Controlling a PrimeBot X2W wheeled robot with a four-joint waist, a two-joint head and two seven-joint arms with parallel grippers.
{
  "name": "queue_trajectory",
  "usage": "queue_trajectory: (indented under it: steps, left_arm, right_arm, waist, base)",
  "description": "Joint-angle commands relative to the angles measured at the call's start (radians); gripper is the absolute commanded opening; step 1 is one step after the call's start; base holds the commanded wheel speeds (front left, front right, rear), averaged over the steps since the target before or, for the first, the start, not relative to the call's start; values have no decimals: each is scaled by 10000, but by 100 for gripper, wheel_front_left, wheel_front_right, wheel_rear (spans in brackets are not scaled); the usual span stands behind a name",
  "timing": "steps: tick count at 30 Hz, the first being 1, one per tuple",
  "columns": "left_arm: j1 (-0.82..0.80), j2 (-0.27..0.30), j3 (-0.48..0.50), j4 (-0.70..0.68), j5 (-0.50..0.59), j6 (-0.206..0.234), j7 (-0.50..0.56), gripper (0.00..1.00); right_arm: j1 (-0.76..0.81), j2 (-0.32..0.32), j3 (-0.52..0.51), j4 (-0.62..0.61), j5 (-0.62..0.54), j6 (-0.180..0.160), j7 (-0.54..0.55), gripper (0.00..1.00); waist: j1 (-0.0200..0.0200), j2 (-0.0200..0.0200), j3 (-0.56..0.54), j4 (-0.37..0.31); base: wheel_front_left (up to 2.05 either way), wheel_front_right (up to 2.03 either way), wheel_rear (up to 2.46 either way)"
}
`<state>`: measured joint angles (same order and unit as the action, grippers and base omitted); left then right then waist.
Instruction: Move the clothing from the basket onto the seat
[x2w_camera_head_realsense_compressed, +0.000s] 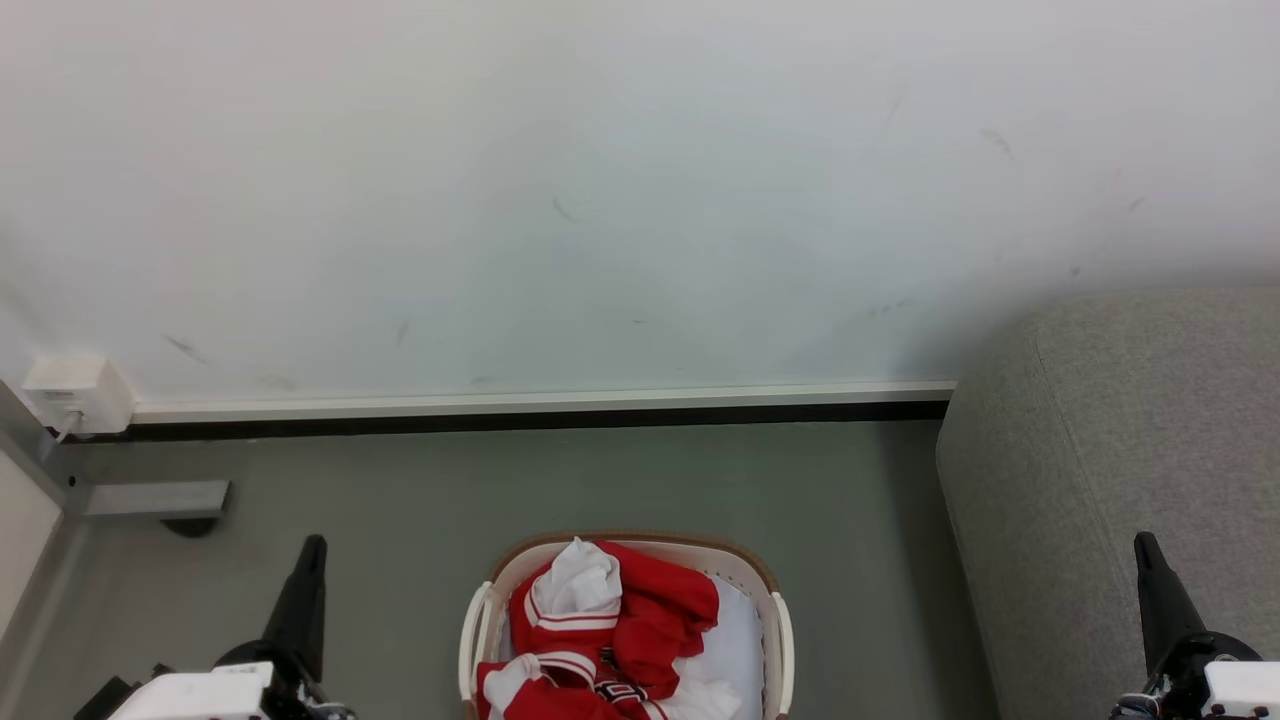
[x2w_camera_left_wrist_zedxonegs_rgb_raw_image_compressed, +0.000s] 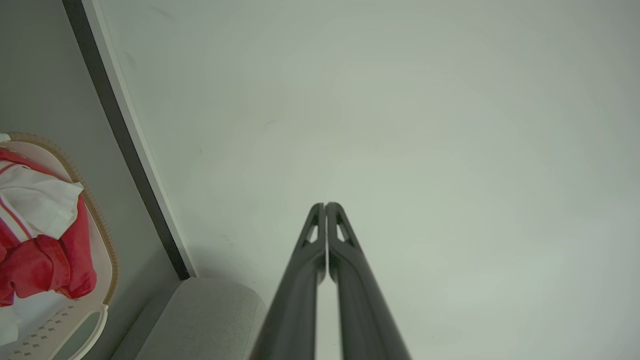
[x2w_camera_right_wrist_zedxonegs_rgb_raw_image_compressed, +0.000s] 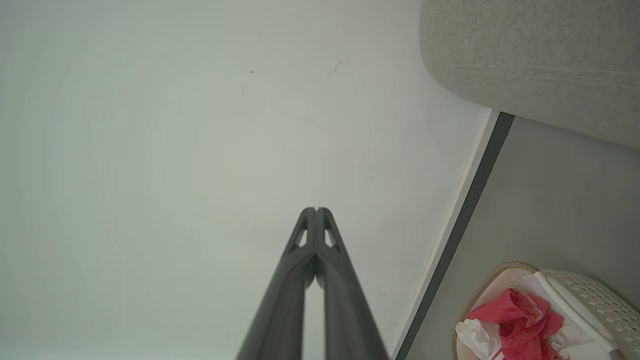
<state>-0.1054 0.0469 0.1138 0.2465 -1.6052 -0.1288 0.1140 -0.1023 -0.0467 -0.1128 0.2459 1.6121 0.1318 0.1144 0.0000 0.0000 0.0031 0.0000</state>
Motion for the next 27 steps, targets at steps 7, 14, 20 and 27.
queue_trajectory:
  steps: [7, 14, 20, 27]
  left_arm:
    - [-82, 66, 9, -32, -146, -41, 33, 0]
    - [-82, 66, 10, -32, -146, -42, 33, 0]
    - [-82, 66, 10, -32, -146, -42, 33, 0]
    - [-82, 66, 10, -32, -146, -42, 33, 0]
  right_arm:
    - [-127, -70, -34, -37, 18, -22, 21, 0]
    - [-127, -70, -34, -37, 18, -22, 21, 0]
    - [-127, -71, -34, -37, 18, -22, 21, 0]
    - [-127, -71, -34, -37, 18, -22, 21, 0]
  waist:
    - [0, 0, 0, 0]
    - [0, 0, 0, 0]
    - [0, 0, 0, 0]
    - [0, 0, 0, 0]
  base:
    - [0, 0, 0]
    - [0, 0, 0]
    - [0, 0, 0]
    - [0, 0, 0]
